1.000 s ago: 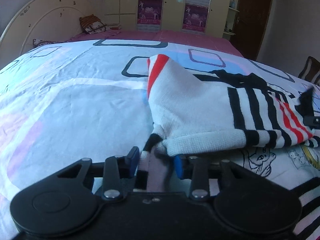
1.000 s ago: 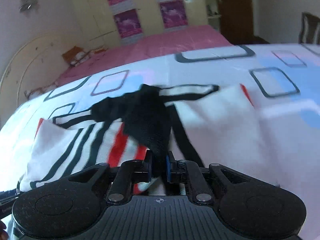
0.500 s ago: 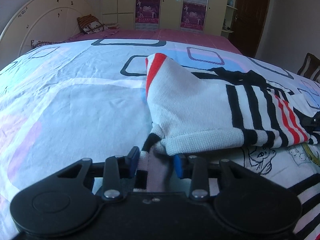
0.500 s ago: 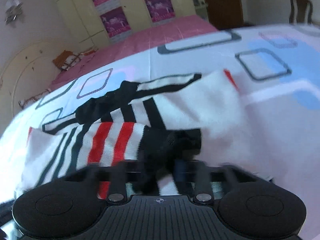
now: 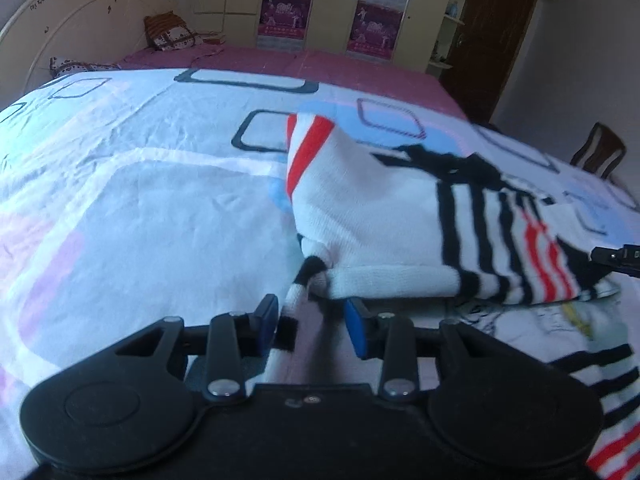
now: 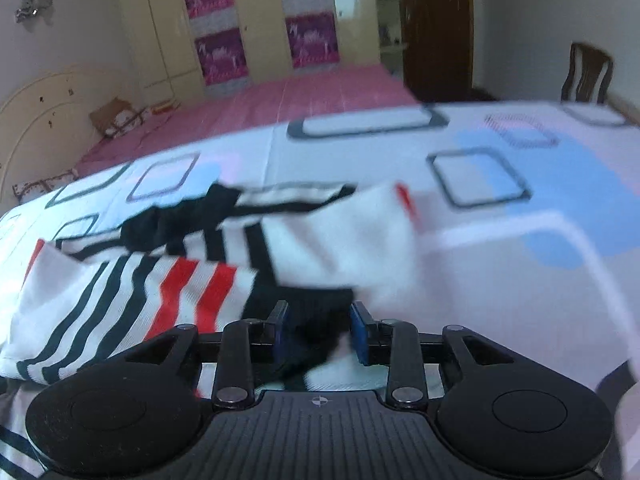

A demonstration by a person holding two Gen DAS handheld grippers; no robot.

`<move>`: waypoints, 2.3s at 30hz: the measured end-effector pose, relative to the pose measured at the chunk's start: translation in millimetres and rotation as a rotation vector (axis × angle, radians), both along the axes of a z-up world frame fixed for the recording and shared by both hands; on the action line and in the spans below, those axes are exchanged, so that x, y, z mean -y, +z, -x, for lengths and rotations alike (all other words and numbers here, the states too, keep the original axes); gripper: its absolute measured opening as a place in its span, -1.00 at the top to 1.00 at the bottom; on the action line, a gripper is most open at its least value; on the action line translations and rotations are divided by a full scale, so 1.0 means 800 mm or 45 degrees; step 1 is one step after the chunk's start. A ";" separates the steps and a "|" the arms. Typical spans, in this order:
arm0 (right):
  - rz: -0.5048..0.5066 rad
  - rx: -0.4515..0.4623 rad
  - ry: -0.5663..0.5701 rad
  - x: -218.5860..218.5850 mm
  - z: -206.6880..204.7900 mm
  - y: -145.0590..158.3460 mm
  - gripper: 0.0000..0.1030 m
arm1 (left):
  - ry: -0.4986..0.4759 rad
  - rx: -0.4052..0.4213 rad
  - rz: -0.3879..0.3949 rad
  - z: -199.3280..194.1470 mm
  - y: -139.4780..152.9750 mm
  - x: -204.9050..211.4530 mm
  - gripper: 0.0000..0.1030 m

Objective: Fold small clothes

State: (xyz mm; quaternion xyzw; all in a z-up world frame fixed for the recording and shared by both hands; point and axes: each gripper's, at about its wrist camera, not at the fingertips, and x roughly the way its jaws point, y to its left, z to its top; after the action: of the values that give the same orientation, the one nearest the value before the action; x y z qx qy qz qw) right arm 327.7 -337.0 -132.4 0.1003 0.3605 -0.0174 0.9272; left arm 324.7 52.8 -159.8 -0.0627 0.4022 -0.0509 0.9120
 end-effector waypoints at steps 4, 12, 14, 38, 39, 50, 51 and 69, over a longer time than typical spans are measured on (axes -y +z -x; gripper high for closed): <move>0.078 0.065 0.048 -0.009 -0.004 0.015 0.36 | 0.019 0.019 0.057 -0.001 0.021 -0.007 0.24; 0.120 0.069 0.230 -0.070 -0.036 0.005 0.37 | -0.023 0.059 0.039 -0.069 0.024 0.036 0.29; 0.153 0.072 0.278 -0.086 -0.043 0.000 0.37 | -0.047 0.064 0.024 -0.088 0.019 0.050 0.29; 0.313 0.054 0.377 -0.110 -0.087 -0.046 0.37 | 0.079 0.049 -0.100 -0.191 -0.031 0.042 0.40; 0.307 0.072 0.369 -0.108 -0.083 -0.042 0.37 | 0.085 0.044 -0.097 -0.191 -0.029 0.042 0.40; 0.229 0.065 0.339 -0.090 -0.065 -0.026 0.37 | 0.035 0.082 -0.113 -0.154 -0.006 0.060 0.40; 0.223 0.065 0.341 -0.090 -0.062 -0.024 0.37 | 0.024 0.089 -0.109 -0.149 -0.003 0.062 0.35; 0.224 -0.014 0.335 -0.053 -0.018 -0.049 0.37 | -0.113 0.011 -0.145 -0.058 -0.030 0.101 0.26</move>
State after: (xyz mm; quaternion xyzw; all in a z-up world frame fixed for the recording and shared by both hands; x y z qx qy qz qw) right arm 341.7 -294.8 -172.0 -0.0294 0.3728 0.0722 0.9246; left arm 371.4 -28.1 -183.4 0.0076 0.4028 -0.0685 0.9127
